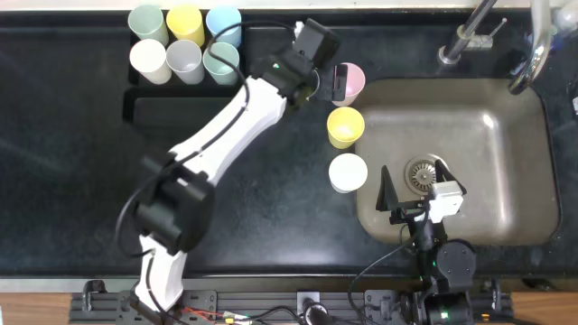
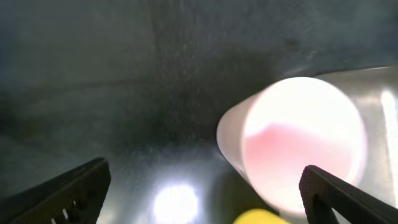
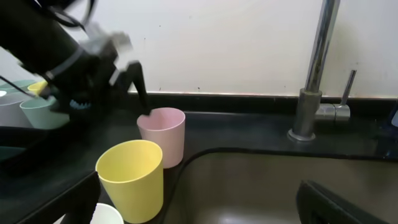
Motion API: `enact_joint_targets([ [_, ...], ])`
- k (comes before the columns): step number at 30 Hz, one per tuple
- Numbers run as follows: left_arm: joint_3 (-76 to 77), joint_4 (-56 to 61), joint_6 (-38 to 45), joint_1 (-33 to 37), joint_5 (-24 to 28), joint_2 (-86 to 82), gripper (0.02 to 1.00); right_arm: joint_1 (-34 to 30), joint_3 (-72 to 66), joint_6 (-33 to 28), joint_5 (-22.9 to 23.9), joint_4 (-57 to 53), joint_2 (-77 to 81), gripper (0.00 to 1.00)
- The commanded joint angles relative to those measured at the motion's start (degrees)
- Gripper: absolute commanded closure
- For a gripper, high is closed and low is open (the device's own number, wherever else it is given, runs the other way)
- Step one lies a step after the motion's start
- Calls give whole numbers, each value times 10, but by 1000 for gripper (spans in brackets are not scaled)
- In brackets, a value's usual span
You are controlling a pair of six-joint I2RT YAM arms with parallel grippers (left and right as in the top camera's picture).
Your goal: Store Cups
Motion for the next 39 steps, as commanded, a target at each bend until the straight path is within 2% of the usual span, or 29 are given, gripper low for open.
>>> enact_joint_targets([
  [1,30,28,-14,1,3,39,64,1,-8,2,2,3,-6,3],
  [6,51,50,-14,2,3,79,115,1,-8,2,2,3,-6,3],
  [8,54,54,-14,2,3,85,176,1,-8,2,2,3,-6,3],
  [11,54,63,-14,2,3,87,457,1,-8,2,2,3,-6,3],
  [15,59,88,-12,2,3,87,945,1,-8,2,2,3,-6,5],
  [16,63,90,-11,2,3,86,985,1,-8,2,2,3,-6,3],
  [21,64,85,12,2,-13,50,985,1,-8,2,2,3,-6,3],
  [25,63,22,8,3,-78,-25,985,1,-8,2,2,3,-6,3],
  [28,55,-41,-36,17,-122,-99,985,1,-8,2,2,3,-6,3],
  [33,14,-138,-75,74,-122,-237,985,1,-8,2,2,3,-6,3],
  [39,-94,-202,-68,185,-121,-386,985,1,-8,2,2,3,-6,3],
])
